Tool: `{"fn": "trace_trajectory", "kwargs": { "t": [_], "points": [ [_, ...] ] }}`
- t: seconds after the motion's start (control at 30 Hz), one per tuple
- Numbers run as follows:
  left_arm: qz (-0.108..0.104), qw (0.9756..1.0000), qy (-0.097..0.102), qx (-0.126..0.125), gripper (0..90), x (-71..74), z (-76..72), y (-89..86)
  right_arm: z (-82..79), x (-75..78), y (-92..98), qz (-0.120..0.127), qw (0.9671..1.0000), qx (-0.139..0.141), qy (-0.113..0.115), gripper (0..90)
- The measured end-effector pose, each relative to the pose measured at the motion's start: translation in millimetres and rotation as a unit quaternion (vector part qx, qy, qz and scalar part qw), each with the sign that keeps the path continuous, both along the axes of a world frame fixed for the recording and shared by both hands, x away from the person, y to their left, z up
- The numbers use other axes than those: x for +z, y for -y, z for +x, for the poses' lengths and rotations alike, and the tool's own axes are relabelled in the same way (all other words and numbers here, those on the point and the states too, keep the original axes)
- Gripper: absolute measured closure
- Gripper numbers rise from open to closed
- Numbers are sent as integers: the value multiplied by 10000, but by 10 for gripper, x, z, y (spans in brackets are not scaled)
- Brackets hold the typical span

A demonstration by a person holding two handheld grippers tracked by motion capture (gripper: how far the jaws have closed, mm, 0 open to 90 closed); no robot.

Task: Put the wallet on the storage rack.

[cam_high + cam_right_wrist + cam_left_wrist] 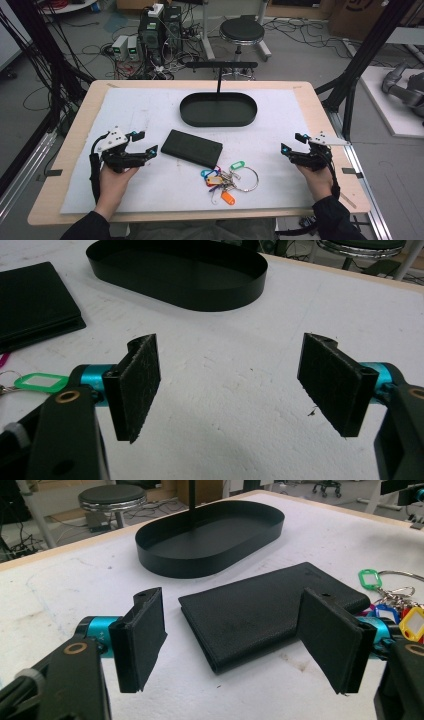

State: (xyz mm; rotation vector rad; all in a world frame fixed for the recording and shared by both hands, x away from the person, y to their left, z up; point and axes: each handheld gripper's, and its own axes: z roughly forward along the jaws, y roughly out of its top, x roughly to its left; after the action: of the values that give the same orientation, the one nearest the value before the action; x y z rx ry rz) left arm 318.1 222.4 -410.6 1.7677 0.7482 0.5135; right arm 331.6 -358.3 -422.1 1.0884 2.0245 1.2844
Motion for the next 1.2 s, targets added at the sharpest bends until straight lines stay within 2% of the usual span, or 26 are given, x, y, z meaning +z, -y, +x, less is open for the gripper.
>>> {"fn": "trace_trajectory", "kwargs": {
  "t": [0.17, 0.4, 0.57, 0.77, 0.97, 1.03, 1.07, 1.1, 1.13, 1.2],
  "points": [
    [30, 10000, -71, -23, 275, -25, 22, 31, -16, -1, 19, 21, 10000, -32, 4, 255],
    [13, 9999, -125, 90, 289, -56, 64, 59, -39, -15, 44, -23, 10000, -2, -5, 255],
    [103, 9999, -48, 105, 299, -70, 79, 105, -79, -8, 79, -5, 10000, -35, 16, 255],
    [155, 9997, -123, 125, 299, -113, 97, 128, -64, -21, 74, -33, 10000, 28, 11, 254],
    [377, 9983, -428, 80, 324, -184, 155, 144, -70, -15, 55, -55, 10000, 72, 40, 254],
    [370, 9981, -497, 49, 335, -202, 167, 144, -67, -15, 57, -63, 9999, 66, 59, 254],
    [432, 9972, -613, 11, 364, -228, 184, 153, -65, -17, 57, -60, 9999, 70, 46, 254],
    [519, 9964, -668, -4, 375, -242, 197, 155, -63, -19, 56, -68, 9999, 71, 45, 255],
    [519, 9964, -668, -4, 379, -242, 197, 155, -63, -19, 56, -68, 9999, 71, 45, 255],
    [628, 9946, -821, -70, 402, -280, 225, 160, -61, -20, 54, -76, 9999, 87, 47, 255]
  ]
}}
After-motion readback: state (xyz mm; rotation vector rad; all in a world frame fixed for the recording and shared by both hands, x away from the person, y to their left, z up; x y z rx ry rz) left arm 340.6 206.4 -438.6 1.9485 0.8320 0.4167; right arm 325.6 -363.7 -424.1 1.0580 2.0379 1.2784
